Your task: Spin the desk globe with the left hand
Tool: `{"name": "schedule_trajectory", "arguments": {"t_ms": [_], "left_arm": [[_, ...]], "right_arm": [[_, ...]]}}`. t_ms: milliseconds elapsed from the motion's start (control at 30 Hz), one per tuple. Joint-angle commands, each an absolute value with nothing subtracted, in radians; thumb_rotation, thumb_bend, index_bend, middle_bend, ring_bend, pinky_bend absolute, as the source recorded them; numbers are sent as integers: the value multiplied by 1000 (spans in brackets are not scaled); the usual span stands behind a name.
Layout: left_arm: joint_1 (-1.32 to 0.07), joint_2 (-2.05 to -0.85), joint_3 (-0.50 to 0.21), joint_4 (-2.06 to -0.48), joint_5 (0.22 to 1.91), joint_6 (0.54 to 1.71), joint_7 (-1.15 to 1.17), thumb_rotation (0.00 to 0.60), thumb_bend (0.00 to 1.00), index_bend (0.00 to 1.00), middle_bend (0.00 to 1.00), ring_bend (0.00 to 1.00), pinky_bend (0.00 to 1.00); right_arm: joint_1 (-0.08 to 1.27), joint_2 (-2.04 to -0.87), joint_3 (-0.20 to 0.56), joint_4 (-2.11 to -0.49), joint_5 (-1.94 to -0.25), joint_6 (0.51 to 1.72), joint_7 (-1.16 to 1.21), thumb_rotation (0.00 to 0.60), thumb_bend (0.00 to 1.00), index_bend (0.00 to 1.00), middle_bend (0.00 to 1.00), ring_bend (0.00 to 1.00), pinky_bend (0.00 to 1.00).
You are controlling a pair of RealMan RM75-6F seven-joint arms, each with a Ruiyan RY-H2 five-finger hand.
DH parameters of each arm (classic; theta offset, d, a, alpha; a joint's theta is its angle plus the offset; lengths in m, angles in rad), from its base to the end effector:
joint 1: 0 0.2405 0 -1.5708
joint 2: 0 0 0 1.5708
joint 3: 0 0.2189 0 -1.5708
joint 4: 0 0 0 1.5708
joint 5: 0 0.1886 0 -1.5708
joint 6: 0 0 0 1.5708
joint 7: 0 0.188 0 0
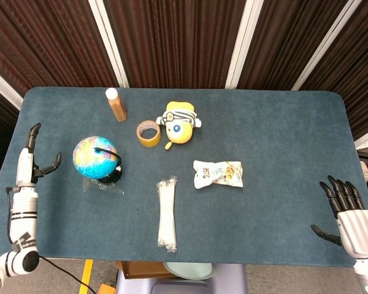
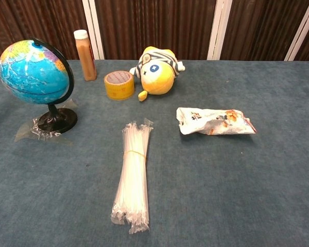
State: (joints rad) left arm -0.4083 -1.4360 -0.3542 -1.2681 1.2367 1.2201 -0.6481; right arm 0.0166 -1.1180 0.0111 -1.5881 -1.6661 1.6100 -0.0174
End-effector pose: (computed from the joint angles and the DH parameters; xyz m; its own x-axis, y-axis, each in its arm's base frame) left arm -0.2438 0.3607 0.1362 -0.3649 -0.1244 0.9227 0.9310 -0.0627 0.3597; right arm -0.2530 -0.1932 0.1663 0.4327 0.0590 0.8996 -0.8930 -0.1093 0.4366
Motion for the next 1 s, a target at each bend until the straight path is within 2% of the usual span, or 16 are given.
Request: {"name": "schedule_trajectory", "arguments": {"t_ms": [33, 200, 333, 600, 1000], "left_arm": [[-348, -1368, -299, -1380, 1341, 1295, -715, 600, 398, 0, 0, 0, 0], [-328, -1334, -233, -1447, 1428, 1326, -658, 600, 374, 0, 0, 0, 0], [-343, -1348, -210, -1469, 1453, 1324, -552, 600, 351, 0, 0, 0, 0], [-379, -1451, -239, -1448, 1408, 1339, -391, 600, 323, 0, 0, 0, 0], [-427, -1483, -259, -1423, 1361, 1282, -367, 600, 327, 0, 0, 0, 0]], "right_arm": [[18, -1119, 10, -1587, -1667, 1608, -18, 600, 171, 0, 0, 0, 0], [20, -1120, 7, -1589, -1669, 1601, -15, 600, 171, 0, 0, 0, 0], [22, -1121, 5, -1588, -1674, 1598, -13, 600, 171, 0, 0, 0, 0], [23, -1108, -1, -1595, -1669, 1586, 8, 600, 171, 0, 0, 0, 0], [21, -1107, -1, -1599, -1665, 1587, 11, 600, 171, 0, 0, 0, 0]]}}
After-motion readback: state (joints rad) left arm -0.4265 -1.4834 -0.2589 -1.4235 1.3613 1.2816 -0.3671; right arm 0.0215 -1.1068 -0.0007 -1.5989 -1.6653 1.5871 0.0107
